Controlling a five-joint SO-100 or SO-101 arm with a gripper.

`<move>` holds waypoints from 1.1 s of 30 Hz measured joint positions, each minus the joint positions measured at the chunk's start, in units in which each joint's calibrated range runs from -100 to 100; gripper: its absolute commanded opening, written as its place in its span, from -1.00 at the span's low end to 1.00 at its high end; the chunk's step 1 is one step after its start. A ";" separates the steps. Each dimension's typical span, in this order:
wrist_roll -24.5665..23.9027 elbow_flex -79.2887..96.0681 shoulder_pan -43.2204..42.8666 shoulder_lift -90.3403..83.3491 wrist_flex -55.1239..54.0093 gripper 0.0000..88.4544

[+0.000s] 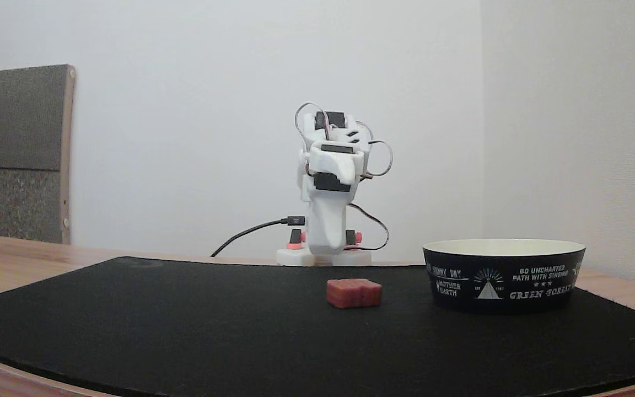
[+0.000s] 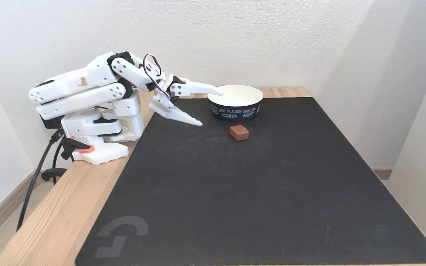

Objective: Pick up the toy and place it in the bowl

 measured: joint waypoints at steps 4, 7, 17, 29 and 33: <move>0.00 0.00 0.00 0.00 0.00 -0.11; 0.00 0.00 0.00 0.00 0.00 -0.11; 0.00 -9.83 -0.08 19.90 -2.28 -0.11; 0.15 -66.23 0.50 81.60 10.47 -0.11; 1.24 -78.22 0.33 91.67 14.35 -0.11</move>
